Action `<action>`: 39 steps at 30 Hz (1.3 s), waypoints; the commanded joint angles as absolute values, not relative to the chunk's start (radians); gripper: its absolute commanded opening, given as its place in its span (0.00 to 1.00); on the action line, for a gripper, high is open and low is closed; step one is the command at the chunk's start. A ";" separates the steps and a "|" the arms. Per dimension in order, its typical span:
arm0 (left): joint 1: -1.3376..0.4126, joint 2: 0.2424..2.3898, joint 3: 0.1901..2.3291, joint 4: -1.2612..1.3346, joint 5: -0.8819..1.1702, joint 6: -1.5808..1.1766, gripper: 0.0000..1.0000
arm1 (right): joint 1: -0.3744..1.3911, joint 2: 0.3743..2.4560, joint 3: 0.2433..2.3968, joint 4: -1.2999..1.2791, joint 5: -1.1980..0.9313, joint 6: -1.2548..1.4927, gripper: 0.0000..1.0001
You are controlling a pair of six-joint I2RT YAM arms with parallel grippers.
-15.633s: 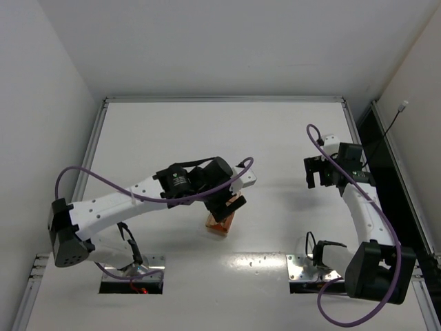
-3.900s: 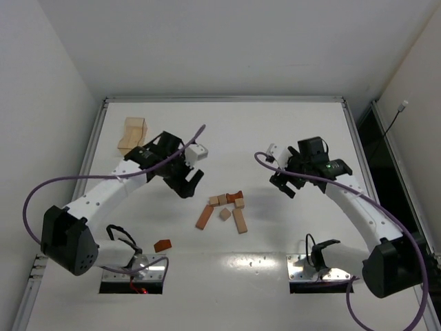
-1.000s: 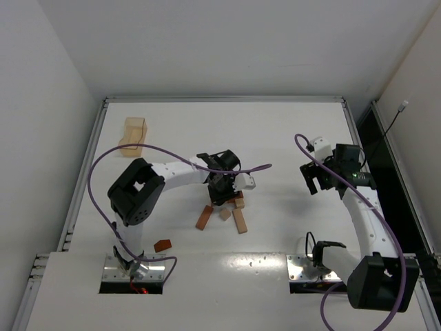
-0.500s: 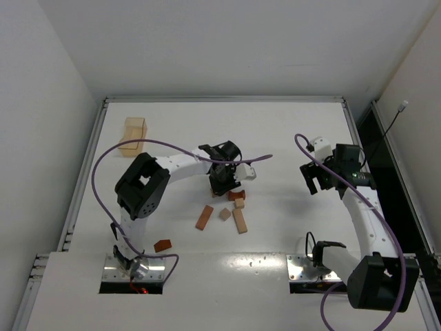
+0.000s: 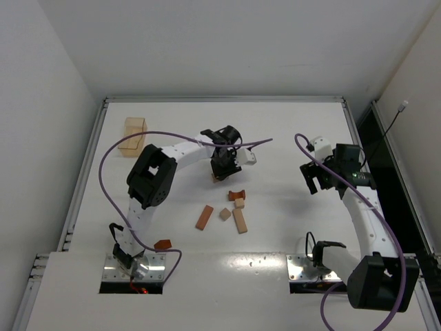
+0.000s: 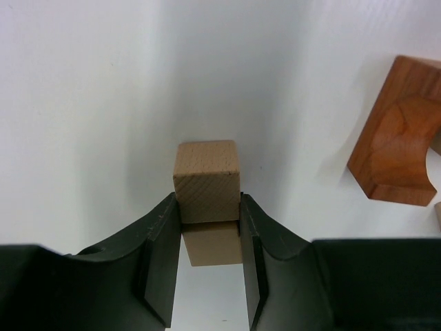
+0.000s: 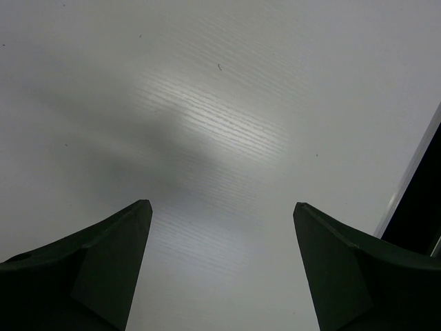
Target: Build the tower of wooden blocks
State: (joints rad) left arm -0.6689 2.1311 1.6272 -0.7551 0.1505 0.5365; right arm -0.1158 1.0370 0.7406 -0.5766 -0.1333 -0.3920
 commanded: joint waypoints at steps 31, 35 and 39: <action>-0.750 2.230 1.729 -0.882 0.215 0.701 0.20 | -0.121 1.019 0.724 -0.538 -0.124 -0.393 0.81; -0.750 2.230 1.729 -0.882 0.225 0.692 0.40 | -0.121 1.019 0.715 -0.538 -0.124 -0.393 0.82; -0.750 2.208 1.729 -0.882 0.236 0.683 0.50 | -0.121 1.019 0.715 -0.538 -0.124 -0.393 0.85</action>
